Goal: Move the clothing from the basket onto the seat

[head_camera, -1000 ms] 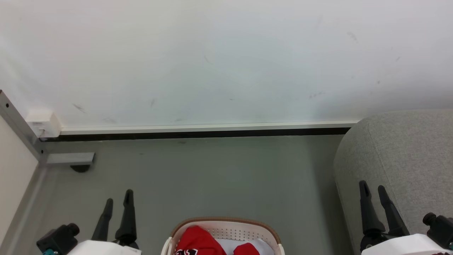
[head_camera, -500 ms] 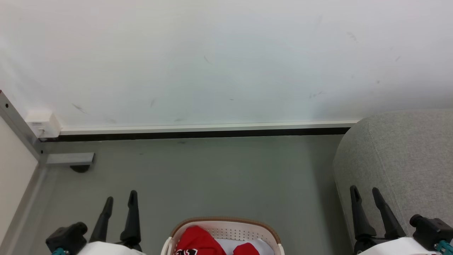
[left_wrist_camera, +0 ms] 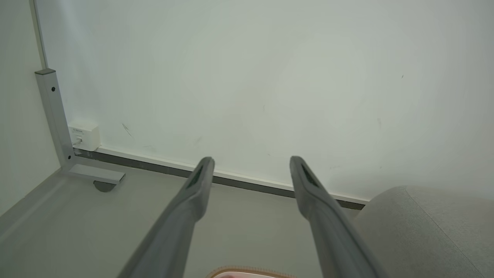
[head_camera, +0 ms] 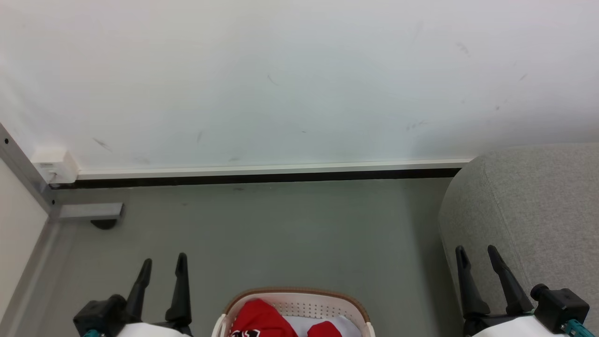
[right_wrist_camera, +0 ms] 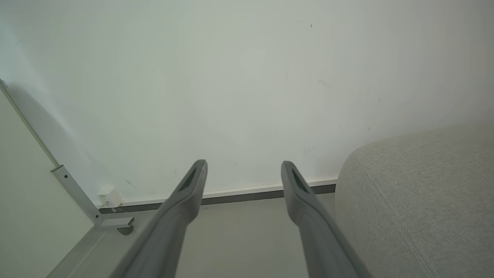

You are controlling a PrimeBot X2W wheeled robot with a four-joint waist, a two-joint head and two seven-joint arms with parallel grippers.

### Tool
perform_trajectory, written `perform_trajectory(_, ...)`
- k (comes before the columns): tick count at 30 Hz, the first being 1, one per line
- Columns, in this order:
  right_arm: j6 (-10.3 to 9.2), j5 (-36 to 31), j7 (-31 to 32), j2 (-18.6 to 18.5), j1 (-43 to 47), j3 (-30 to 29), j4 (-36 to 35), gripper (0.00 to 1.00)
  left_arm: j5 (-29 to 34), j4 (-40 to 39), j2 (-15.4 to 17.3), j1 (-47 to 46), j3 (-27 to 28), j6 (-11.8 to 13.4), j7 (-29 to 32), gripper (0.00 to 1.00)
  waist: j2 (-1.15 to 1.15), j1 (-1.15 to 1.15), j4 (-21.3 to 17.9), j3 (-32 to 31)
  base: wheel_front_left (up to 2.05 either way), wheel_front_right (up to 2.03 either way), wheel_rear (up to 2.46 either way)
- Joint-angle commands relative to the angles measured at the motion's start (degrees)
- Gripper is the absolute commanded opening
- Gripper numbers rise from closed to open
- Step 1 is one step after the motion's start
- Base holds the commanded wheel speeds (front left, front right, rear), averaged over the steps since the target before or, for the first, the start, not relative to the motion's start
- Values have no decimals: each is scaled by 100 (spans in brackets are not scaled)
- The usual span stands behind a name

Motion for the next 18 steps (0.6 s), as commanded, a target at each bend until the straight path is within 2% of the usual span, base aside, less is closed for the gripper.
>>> perform_trajectory(1,-9,-159,-54,-1,-97,8,-21,100,170,-58,51,11,-3,4,-45,100,0,0,-4,-1,0,0,0)
perform_trajectory(18,-10,-689,-261,5,-47,98,-99,100,617,-113,-42,29,58,-60,-255,100,0,0,-19,-2,0,0,0)
